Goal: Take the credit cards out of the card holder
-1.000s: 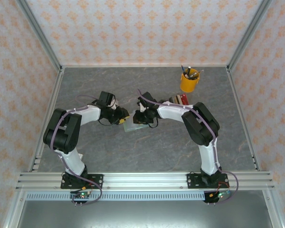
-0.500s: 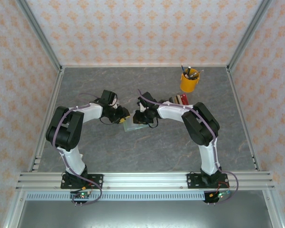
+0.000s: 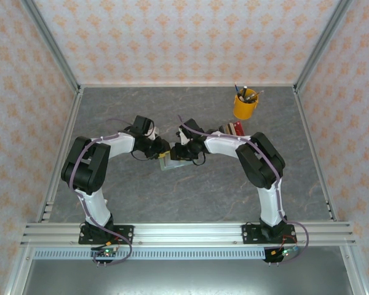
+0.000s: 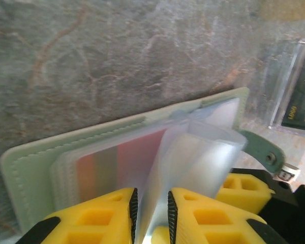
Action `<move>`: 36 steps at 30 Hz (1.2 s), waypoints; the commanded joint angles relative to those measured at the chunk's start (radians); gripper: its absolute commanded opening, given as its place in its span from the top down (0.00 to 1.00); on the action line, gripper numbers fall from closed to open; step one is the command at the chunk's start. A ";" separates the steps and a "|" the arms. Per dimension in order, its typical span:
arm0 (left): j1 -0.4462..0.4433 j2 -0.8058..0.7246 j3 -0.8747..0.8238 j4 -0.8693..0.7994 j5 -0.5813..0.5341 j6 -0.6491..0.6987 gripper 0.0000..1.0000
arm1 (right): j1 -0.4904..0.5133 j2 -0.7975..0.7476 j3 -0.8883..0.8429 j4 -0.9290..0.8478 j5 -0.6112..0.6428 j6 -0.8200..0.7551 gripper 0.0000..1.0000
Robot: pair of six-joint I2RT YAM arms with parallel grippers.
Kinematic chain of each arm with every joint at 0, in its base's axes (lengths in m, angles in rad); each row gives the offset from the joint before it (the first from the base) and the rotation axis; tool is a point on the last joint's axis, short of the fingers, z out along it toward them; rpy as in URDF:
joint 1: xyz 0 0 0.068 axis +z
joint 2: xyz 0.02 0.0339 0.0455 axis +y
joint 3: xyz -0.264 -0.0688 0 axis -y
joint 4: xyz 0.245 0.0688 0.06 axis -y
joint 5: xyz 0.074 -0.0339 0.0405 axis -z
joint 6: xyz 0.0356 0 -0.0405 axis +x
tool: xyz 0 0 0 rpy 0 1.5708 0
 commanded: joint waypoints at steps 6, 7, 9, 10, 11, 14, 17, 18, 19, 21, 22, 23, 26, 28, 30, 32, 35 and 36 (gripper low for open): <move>-0.009 0.001 -0.003 0.064 0.080 0.014 0.76 | 0.009 -0.087 -0.075 0.042 -0.041 -0.033 0.56; -0.009 -0.002 -0.005 0.067 0.084 0.012 0.77 | 0.009 -0.105 -0.087 0.048 -0.032 -0.031 0.54; -0.009 -0.008 -0.006 0.069 0.087 0.011 0.77 | 0.008 -0.142 -0.111 0.053 -0.013 -0.033 0.51; -0.008 -0.010 -0.006 0.070 0.090 0.009 0.76 | 0.008 -0.158 -0.123 0.055 -0.004 -0.034 0.49; -0.010 -0.012 -0.006 0.073 0.094 0.006 0.76 | 0.008 -0.179 -0.136 0.055 0.011 -0.036 0.47; -0.010 -0.016 -0.016 0.109 0.122 -0.017 0.75 | 0.008 -0.237 -0.176 0.058 0.060 -0.035 0.40; -0.022 -0.026 -0.020 0.122 0.142 -0.029 0.74 | 0.008 -0.298 -0.215 0.072 0.112 -0.031 0.37; -0.029 -0.030 -0.021 0.126 0.147 -0.031 0.73 | 0.008 -0.316 -0.225 0.075 0.129 -0.029 0.36; -0.038 -0.037 -0.020 0.129 0.150 -0.034 0.72 | 0.008 -0.338 -0.236 0.077 0.156 -0.024 0.36; -0.061 -0.045 -0.018 0.143 0.146 -0.050 0.70 | 0.008 -0.376 -0.254 0.079 0.207 -0.017 0.36; -0.078 -0.045 -0.012 0.149 0.144 -0.059 0.70 | 0.008 -0.396 -0.266 0.085 0.235 -0.013 0.35; -0.095 -0.044 -0.005 0.153 0.138 -0.066 0.68 | 0.008 -0.416 -0.281 0.094 0.262 -0.010 0.35; -0.131 -0.039 0.006 0.177 0.105 -0.098 0.65 | 0.008 -0.475 -0.338 0.152 0.328 0.007 0.36; -0.141 -0.032 0.018 0.191 0.093 -0.113 0.62 | 0.008 -0.508 -0.373 0.180 0.359 0.014 0.36; -0.143 -0.024 0.027 0.178 0.070 -0.114 0.61 | 0.008 -0.527 -0.389 0.189 0.377 0.017 0.36; -0.141 -0.025 0.037 0.154 0.044 -0.107 0.60 | 0.008 -0.527 -0.384 0.177 0.374 0.013 0.36; -0.126 -0.044 0.036 0.112 0.012 -0.101 0.57 | 0.008 -0.504 -0.365 0.147 0.365 0.007 0.37; -0.116 -0.056 0.031 0.100 0.004 -0.100 0.56 | 0.008 -0.497 -0.360 0.140 0.357 0.005 0.38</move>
